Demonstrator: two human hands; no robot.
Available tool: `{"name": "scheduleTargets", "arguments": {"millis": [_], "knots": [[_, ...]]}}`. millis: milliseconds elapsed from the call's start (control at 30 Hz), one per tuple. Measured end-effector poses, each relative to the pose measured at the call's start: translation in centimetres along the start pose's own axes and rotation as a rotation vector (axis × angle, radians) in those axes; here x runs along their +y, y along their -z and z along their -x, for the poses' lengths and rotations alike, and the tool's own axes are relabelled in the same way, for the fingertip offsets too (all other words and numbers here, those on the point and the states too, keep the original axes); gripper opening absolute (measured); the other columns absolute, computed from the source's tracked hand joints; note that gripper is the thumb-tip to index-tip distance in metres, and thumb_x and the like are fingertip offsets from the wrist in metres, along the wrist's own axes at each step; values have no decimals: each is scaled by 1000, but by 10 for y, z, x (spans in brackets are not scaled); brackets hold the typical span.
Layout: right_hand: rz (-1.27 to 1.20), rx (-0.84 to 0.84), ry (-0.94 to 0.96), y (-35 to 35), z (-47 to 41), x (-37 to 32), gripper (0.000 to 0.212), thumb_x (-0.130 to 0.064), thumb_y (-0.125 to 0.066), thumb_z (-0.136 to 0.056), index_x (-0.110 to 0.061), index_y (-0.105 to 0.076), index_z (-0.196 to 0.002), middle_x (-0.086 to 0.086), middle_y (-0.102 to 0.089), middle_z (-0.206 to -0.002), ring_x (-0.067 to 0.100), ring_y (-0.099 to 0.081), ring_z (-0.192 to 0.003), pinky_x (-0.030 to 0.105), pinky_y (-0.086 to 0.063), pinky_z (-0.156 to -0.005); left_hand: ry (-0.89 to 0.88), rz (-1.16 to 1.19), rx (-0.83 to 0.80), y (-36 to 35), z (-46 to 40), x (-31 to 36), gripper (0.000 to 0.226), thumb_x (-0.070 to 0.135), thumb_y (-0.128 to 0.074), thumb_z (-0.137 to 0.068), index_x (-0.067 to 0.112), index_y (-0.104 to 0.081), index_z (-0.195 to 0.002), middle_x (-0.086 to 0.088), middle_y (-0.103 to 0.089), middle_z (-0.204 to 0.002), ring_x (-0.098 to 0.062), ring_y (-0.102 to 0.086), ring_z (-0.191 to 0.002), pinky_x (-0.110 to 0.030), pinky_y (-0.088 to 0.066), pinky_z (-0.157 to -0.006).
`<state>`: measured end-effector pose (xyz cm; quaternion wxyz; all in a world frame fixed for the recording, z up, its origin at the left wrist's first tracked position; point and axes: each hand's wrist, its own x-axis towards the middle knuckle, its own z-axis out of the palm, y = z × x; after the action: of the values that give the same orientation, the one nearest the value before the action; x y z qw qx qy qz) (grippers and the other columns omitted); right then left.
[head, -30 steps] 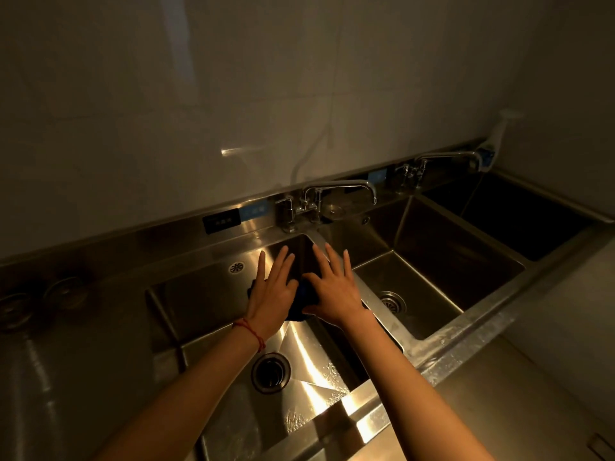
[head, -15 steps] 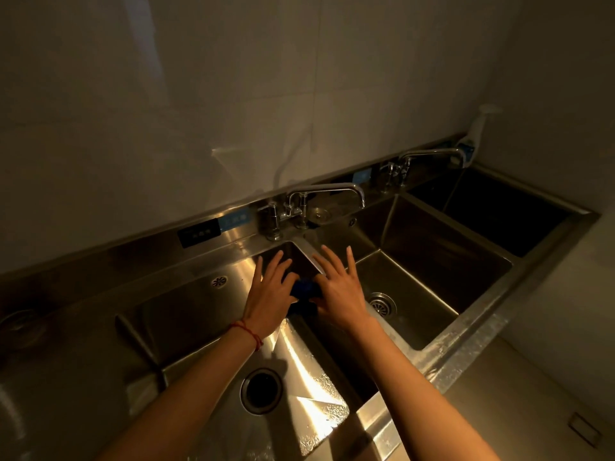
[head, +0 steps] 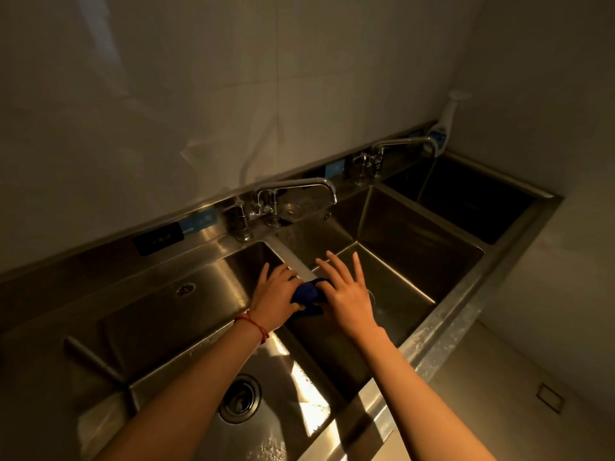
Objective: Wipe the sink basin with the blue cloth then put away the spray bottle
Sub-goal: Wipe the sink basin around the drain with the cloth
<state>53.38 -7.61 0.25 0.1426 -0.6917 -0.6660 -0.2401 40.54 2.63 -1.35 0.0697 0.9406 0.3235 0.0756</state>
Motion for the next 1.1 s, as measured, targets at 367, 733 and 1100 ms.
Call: {"name": "scheduleTargets", "arguments": {"millis": [367, 733, 1100], "knots": [[-7, -88, -71, -9, 28, 83, 51, -25, -90, -44, -16, -71, -90, 6, -71, -106, 30, -62, -114, 59, -23, -103, 7, -178, 100, -18, -41, 82, 46, 24, -61, -83, 20, -50, -127, -1, -46, -140, -19, -20, -139, -46, -1, -114], [-39, -118, -90, -19, 50, 138, 55, -32, -90, -51, -17, -71, -101, -3, -74, -98, 19, -68, -102, 53, -30, -104, 18, -220, 141, -43, -75, 149, 44, 15, -73, -73, 13, -60, -116, -8, -60, -126, -26, -35, -134, -52, -5, -113], [-141, 8, -149, -33, 59, 162, 45, -23, -93, -46, -18, -74, -86, -5, -74, -78, 13, -71, -74, 54, -44, -96, -28, -199, 184, -47, -90, 159, 53, 8, -80, -64, 9, -62, -114, -10, -68, -112, -30, -54, -118, -55, -18, -109]]}}
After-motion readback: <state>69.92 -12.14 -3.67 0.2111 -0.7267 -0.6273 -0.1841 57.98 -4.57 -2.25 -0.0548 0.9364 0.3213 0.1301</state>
